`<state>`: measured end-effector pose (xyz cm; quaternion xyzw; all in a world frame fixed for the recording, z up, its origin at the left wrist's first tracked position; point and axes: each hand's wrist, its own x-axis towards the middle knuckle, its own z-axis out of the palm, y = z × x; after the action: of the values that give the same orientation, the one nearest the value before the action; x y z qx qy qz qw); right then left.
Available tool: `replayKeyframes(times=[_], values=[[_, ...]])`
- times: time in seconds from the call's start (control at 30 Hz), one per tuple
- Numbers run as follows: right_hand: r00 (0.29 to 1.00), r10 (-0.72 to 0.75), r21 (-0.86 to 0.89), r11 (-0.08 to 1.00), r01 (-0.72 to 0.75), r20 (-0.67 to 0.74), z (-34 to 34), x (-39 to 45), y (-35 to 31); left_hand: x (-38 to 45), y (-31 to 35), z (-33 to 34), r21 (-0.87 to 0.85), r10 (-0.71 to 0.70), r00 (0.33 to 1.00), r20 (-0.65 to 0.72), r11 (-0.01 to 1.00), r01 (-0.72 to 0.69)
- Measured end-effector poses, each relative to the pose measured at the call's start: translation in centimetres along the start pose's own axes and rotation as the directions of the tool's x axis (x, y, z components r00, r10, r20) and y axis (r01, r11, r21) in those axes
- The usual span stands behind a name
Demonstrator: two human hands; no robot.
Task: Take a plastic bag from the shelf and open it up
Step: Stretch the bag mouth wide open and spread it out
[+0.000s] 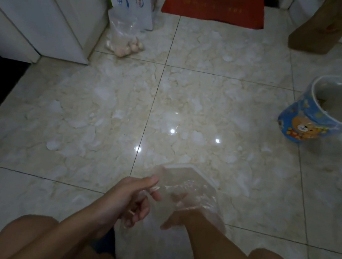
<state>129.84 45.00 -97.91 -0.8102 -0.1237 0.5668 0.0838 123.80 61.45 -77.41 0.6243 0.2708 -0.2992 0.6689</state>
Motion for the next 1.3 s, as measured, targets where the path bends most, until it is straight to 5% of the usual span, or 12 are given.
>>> replayKeyframes(times=[0.13, 0.27, 0.4, 0.5, 0.57, 0.67, 0.77, 0.9, 1.07, 1.3], values=[[0.996, -0.024, -0.066, 0.997, 0.029, 0.082, 0.6, 2.7, 0.4, 1.8, -2.0, 0.3, 0.209, 0.087, 0.978, -0.191, 0.977, -0.046], [0.979, -0.118, -0.138, 0.980, 0.142, 0.166, 0.1, 3.9, 0.5, 4.5, -4.4, 0.2, 0.400, 0.193, 0.886, -0.421, 0.917, -0.009], [0.977, -0.167, -0.335, 0.920, 0.203, 0.135, -0.3, 2.1, -0.6, 6.3, -5.1, -0.1, 0.537, 0.243, 0.783, -0.573, 0.833, 0.135], [0.969, -0.174, -0.311, 0.924, 0.222, 0.173, -1.3, -1.5, -1.1, 5.9, -5.4, 0.2, 0.659, 0.315, 0.737, -0.598, 0.717, 0.228], [0.964, -0.214, -0.366, 0.894, 0.257, 0.156, -2.1, -3.8, -0.7, 5.2, -5.8, 0.8, 0.828, 0.551, 0.663, -0.506, 0.525, 0.195], [0.940, -0.320, -0.582, 0.744, 0.327, 0.118, -3.1, -7.6, 0.6, 3.6, -6.6, 1.7, 0.994, 0.868, 0.485, -0.108, 0.097, 0.047], [0.908, -0.417, -0.709, 0.633, 0.312, 0.027, -3.2, -10.5, 2.6, 2.3, -8.8, 2.2, 0.930, 0.845, 0.389, 0.367, -0.317, -0.188], [0.888, -0.460, -0.692, 0.636, 0.341, 0.014, -2.6, -12.7, 5.0, 1.6, -11.7, 2.7, 0.779, 0.554, 0.551, 0.624, -0.503, -0.375], [0.821, -0.570, -0.708, 0.599, 0.374, -0.048, -1.4, -13.3, 6.9, 1.9, -13.2, 2.3, 0.818, 0.339, 0.794, 0.505, -0.482, -0.314], [0.602, -0.774, -0.740, 0.519, 0.428, -0.194, -0.3, -15.0, 9.6, 1.4, -14.4, 2.6, 0.864, 0.487, 0.713, 0.504, -0.287, -0.415]])
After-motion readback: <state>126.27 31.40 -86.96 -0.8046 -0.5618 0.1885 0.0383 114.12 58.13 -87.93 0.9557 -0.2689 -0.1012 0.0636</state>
